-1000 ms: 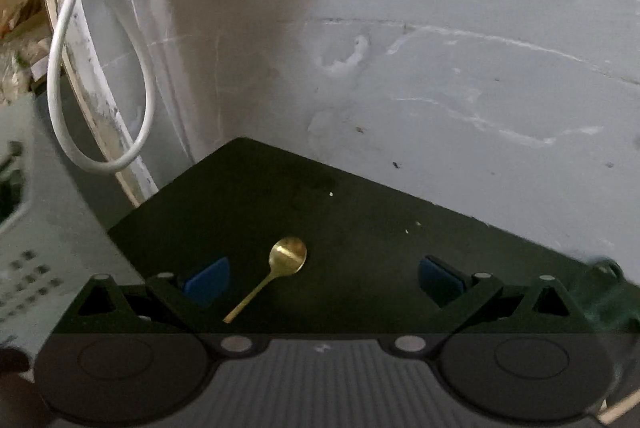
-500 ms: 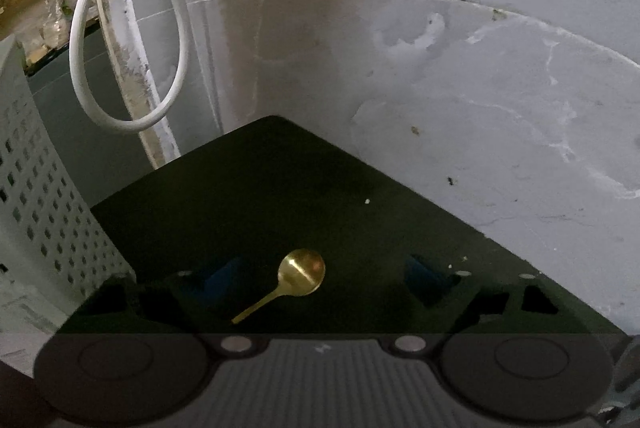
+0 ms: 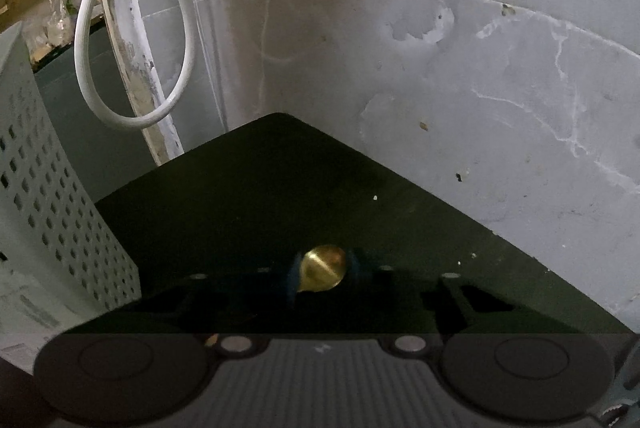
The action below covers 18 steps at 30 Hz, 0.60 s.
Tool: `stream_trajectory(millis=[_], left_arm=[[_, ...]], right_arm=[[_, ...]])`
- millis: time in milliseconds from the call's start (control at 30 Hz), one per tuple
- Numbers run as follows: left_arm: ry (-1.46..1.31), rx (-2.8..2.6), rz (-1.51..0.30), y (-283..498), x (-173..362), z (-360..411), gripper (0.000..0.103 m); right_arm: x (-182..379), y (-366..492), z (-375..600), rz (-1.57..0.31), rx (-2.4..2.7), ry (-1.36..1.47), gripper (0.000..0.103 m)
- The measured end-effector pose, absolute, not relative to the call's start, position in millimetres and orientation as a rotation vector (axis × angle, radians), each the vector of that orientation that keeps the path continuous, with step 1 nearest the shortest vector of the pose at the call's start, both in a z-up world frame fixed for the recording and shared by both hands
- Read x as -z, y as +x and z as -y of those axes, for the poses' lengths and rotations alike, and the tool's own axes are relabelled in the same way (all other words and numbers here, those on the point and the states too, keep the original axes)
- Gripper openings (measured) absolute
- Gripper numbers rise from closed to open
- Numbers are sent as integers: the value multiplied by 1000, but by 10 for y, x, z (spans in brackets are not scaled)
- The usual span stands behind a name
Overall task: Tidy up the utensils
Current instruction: 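Grasp the gold spoon by its bowl with the right tool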
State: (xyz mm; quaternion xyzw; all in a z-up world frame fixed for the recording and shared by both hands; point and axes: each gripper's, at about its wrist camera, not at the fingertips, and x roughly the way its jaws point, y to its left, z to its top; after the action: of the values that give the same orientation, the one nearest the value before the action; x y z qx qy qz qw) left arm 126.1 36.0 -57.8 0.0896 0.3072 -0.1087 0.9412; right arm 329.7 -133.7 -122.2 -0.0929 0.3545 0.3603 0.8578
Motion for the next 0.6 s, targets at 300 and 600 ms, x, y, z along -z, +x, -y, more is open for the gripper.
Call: stream_trajectory(millis=[300, 600], left_arm=[[183, 222, -626, 1260, 578, -362, 78], [184, 224, -623, 1270, 577, -362, 78]], right_arm=[[1197, 3182, 1370, -739, -687, -178, 9], [1179, 3047, 1500, -732, -663, -146, 3]])
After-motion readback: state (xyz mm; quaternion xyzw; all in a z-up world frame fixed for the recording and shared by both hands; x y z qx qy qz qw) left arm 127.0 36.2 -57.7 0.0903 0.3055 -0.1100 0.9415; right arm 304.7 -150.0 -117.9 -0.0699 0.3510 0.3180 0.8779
